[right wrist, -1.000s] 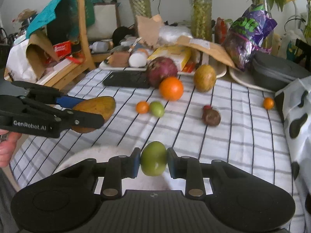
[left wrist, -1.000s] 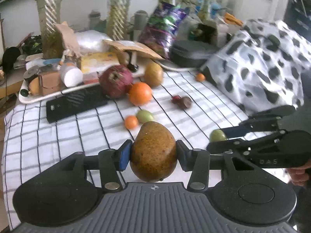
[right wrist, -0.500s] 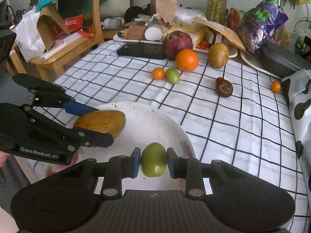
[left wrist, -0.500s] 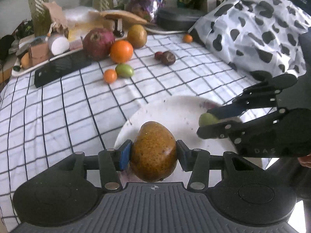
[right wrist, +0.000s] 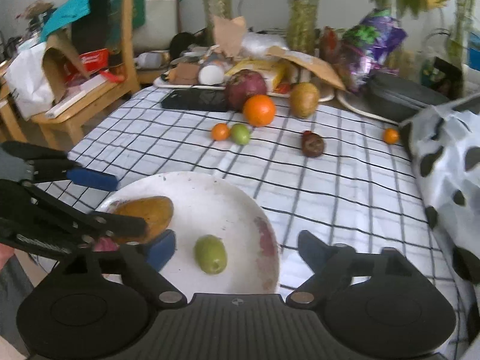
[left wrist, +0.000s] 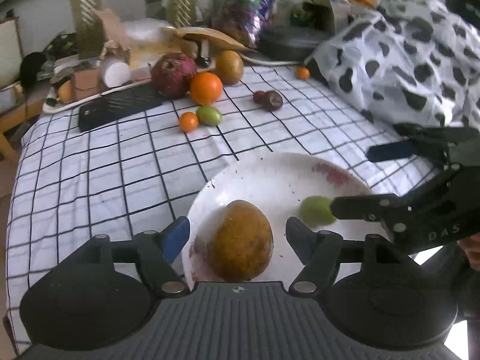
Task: Organize fruits
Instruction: 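Carry the mango and green plum in both tools over the white plate, then open both tools to drop the mango and plum onto the plate, then move both tools back toward the remaining fruits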
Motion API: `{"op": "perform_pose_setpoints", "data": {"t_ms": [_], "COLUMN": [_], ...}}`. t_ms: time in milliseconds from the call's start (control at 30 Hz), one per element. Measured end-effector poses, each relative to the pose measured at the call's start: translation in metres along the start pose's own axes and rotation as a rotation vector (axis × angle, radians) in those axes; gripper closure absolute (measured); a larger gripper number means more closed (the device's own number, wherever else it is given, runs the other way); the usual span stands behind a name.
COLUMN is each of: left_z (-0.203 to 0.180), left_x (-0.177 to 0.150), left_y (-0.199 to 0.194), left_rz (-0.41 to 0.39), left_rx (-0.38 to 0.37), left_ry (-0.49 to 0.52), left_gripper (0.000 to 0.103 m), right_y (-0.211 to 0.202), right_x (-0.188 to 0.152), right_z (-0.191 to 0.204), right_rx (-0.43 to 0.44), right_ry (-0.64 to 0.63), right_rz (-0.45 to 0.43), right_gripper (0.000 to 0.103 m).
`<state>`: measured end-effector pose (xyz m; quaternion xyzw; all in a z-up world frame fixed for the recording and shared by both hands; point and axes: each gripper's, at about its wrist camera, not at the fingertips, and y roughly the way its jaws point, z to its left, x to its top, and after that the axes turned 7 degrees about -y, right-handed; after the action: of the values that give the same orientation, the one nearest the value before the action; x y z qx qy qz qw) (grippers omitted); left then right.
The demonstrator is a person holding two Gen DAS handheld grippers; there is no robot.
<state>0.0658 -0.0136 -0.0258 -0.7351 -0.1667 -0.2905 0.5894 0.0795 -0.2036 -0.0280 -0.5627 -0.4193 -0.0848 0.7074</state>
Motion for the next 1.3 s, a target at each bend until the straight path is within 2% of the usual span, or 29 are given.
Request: {"op": "perform_pose_setpoints", "data": {"t_ms": [100,400,767,1100,1300], "left_z": [-0.001,-0.005,-0.005,0.002,0.016], "left_x": [-0.002,-0.003,-0.001,0.022,0.044], "left_y": [-0.007,-0.009,-0.009,0.005,0.020], "left_rz": [-0.016,-0.031,-0.039,-0.069,-0.081], "left_rx": [0.020,0.029,0.021,0.042,0.033], "left_ry": [-0.010,0.001,0.004,0.064,0.068], "left_gripper": [0.033,0.033,0.033,0.033,0.033], "right_y": [-0.006,-0.001,0.002,0.016,0.033], "right_x": [-0.005,-0.012,-0.010,0.005,0.019], "right_z": [0.000,0.006,0.007,-0.012,-0.027], "right_rx": [-0.045,-0.096,-0.107,-0.163,-0.157], "right_ry": [0.026,0.009,0.007,0.057,0.052], "right_rz": [0.010,0.062,0.049,0.014,0.003], "right_gripper": [0.000,0.000,0.000,0.000,0.000]}}
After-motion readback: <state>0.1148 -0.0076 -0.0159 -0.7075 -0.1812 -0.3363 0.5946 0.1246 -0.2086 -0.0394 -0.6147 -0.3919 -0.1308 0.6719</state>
